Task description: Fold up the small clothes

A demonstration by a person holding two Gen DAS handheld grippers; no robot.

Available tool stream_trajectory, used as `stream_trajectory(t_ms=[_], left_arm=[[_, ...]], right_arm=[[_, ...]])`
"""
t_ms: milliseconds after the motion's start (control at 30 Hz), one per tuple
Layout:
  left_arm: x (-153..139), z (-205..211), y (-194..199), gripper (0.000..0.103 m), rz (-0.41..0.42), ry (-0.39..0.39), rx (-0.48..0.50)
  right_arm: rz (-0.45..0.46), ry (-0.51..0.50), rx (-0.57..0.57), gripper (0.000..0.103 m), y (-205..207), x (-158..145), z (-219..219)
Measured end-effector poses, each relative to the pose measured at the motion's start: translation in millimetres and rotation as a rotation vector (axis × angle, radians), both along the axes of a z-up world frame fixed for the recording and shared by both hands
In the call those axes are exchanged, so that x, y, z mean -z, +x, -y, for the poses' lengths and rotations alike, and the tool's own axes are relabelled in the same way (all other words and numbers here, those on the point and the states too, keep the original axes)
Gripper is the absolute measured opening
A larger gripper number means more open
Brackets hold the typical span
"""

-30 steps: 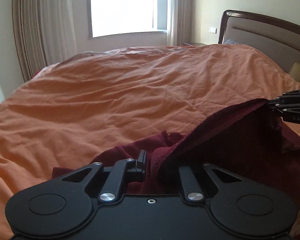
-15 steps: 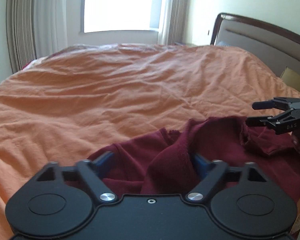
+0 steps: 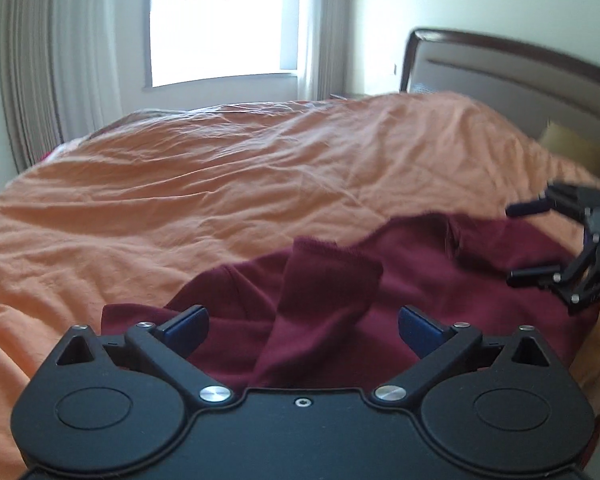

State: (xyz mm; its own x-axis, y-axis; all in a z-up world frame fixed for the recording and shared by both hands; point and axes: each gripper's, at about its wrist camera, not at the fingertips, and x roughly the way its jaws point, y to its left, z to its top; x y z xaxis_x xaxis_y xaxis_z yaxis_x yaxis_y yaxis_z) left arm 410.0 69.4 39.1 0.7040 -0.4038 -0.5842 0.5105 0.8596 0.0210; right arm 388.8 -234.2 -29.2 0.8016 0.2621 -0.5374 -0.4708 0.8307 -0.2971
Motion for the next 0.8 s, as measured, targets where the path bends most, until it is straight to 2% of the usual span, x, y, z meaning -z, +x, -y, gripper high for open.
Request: stream_trajectory(t_ms=[33,100,167,200,233,267,333,433,533,600,667,767,800], left_arm=[[5,5,-3,0.091,0.013,0.046,-0.002],[13,14,-4,0.077,0.018,0.126,-0.008],[16,17,-1,0.039,-0.010,0.123,-0.008],[15,14,2,0.036,-0.026,0.087,-0.015],[14,12,4,0.031,-0.031,0.063,-0.030],[12,10,5,0.022,-0.026,0.051,-0.049],[8,5,7,0.013,-0.003,0.026,-0.089],[2,-8,9,0.009,0.018,-0.027,-0.198],[1,-26,16,0.009,0.005,-0.092,-0.338],[7,-37,23,0.002,-0.025,-0.107,-0.419],[14,-47,30,0.000,-0.062,-0.114,-0.485],[27,-65,38,0.000,-0.142,-0.190,-0.532],[29,-70,37,0.000,-0.150,-0.214,-0.541]], right_arm=[[-0.016,0.024,0.014,0.052,3,1,2],[-0.038,0.071,0.059,0.032,10,0,8],[-0.025,0.099,0.107,0.018,14,-5,15],[-0.009,0.110,0.125,0.011,15,-8,21],[0.008,0.123,0.142,0.010,15,-13,25],[0.023,0.139,0.161,0.010,16,-17,30],[0.041,0.177,0.215,0.008,18,-26,43],[0.052,0.199,0.299,0.007,26,-31,59],[0.028,0.208,0.368,0.007,38,-25,73],[0.002,0.206,0.400,0.007,44,-16,82],[-0.040,0.219,0.419,0.007,47,-5,89],[-0.069,0.230,0.450,0.008,48,9,97],[-0.079,0.238,0.453,0.012,48,11,99]])
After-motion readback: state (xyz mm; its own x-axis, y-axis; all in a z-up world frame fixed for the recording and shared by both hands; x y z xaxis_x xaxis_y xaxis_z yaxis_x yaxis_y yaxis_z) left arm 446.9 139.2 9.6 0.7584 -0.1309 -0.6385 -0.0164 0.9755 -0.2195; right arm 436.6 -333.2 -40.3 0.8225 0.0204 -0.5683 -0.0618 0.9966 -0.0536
